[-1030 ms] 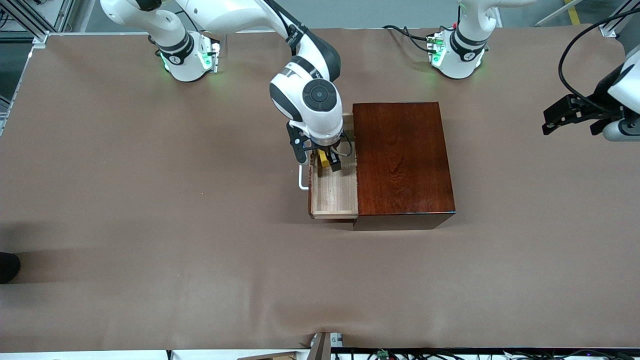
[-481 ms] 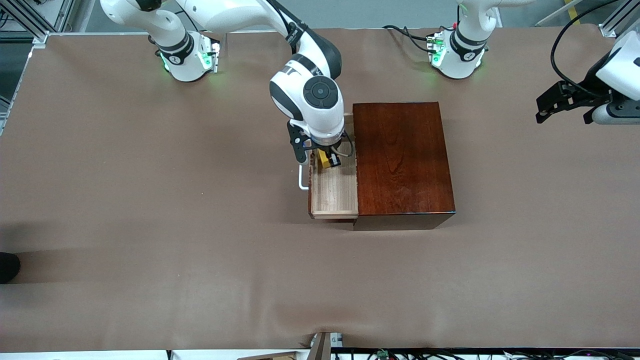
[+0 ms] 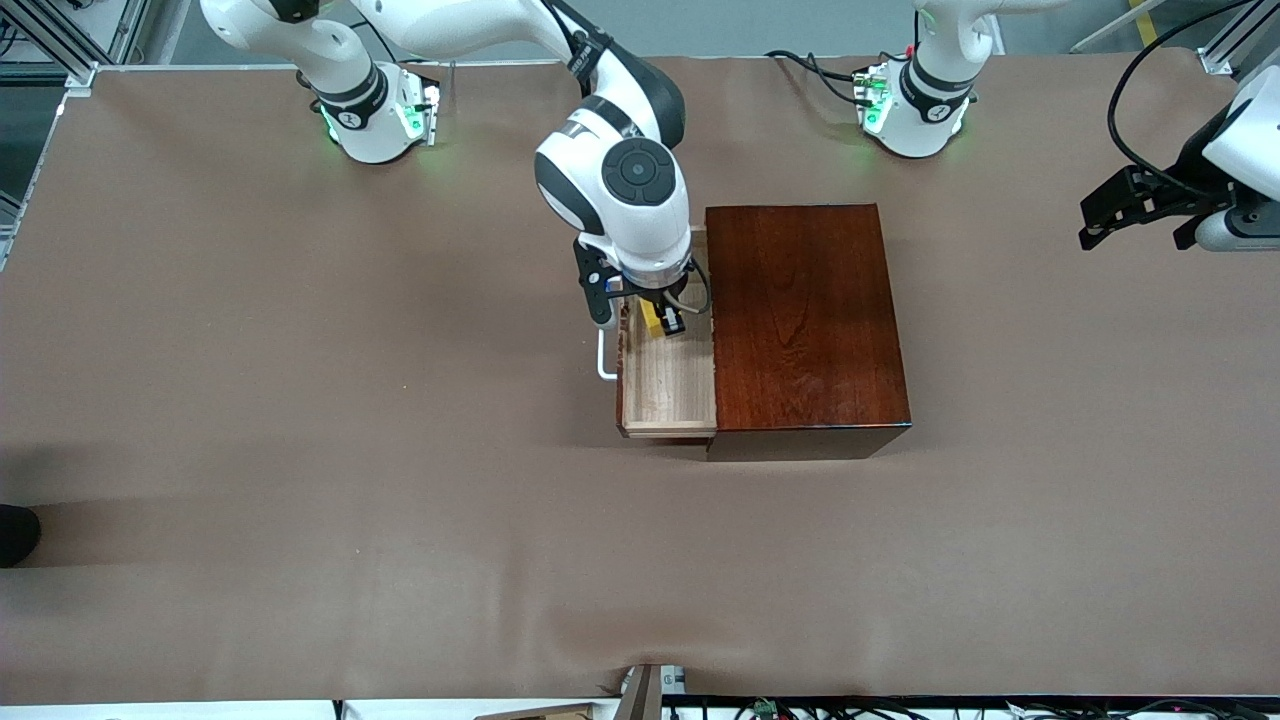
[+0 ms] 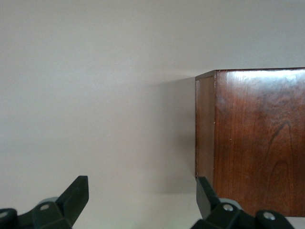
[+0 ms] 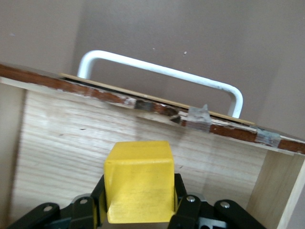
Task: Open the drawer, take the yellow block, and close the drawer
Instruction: 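Grasp the yellow cube and lift it out with the right gripper, then carry the cube away with the right gripper while the left gripper reaches the drawer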
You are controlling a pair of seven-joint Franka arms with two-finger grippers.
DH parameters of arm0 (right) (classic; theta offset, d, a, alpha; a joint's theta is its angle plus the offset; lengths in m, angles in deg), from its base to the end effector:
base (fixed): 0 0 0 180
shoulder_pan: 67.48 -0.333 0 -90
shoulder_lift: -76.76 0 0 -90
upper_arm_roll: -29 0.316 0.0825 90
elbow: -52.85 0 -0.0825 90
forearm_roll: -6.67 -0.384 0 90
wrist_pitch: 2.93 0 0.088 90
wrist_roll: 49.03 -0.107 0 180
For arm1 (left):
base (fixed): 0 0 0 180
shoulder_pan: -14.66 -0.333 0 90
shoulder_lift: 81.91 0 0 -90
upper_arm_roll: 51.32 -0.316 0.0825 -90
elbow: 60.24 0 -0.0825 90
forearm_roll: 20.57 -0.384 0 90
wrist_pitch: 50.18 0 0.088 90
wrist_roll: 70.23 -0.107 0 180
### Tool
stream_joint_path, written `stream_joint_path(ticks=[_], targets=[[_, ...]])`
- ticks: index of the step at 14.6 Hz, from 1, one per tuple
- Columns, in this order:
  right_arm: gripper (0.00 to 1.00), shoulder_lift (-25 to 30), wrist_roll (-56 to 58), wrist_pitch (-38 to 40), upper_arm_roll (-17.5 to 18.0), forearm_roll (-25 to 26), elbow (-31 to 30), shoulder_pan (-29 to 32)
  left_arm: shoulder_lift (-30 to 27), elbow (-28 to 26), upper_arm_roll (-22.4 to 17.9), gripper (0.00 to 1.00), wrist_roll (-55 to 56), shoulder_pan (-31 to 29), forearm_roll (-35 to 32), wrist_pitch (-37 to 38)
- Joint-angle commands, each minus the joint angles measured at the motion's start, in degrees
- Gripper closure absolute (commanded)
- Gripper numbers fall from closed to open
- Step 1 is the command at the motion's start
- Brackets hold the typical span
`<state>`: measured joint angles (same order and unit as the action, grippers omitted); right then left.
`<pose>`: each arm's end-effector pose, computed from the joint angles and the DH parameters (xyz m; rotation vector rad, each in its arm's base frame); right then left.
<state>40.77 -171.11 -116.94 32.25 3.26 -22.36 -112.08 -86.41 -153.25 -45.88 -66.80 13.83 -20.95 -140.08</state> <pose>0.4964 0.5399 0.3765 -2.4248 1.9016 0.1284 0.5280 -0.0440 0.6419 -3.1288 0.0318 -0.0389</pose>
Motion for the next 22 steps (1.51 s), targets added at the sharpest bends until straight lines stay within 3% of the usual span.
stream_joint_path(ticks=[1, 5, 8, 13, 18, 22], targets=[[1.0, 0.74, -0.71, 4.12, 0.35, -0.36, 2.6, 2.06, -0.95, -1.03, 0.71, 0.0, -0.62, -0.93, 0.64, -0.02], [1.0, 0.83, 5.69, 11.59, 1.05, -0.71, 9.37, 6.19, -1.39, -0.86, 0.79, 0.0, -0.27, -0.93, 0.64, 1.39], [1.0, 2.84, 8.87, 13.55, 0.79, -0.98, 10.26, 8.13, 0.01, 0.19, 2.37, 0.0, 6.73, -0.05, 1.17, 1.83], [1.0, 4.34, 21.41, 15.12, 0.26, -0.54, 9.65, 11.2, 4.58, 2.92, 13.69, 0.0, 25.8, 0.56, 1.26, 1.83], [1.0, 4.69, 39.16, 20.57, 0.35, -0.63, 8.69, 18.32, 12.57, 7.65, 25.47, 0.0, 46.28, 1.7, 1.08, 0.0], [1.0, 9.51, 54.37, 20.58, 0.26, 0.08, 0.53, 24.02, 22.58, 14.95, 26.11, 0.0, 61.57, 9.86, 0.64, -8.16]])
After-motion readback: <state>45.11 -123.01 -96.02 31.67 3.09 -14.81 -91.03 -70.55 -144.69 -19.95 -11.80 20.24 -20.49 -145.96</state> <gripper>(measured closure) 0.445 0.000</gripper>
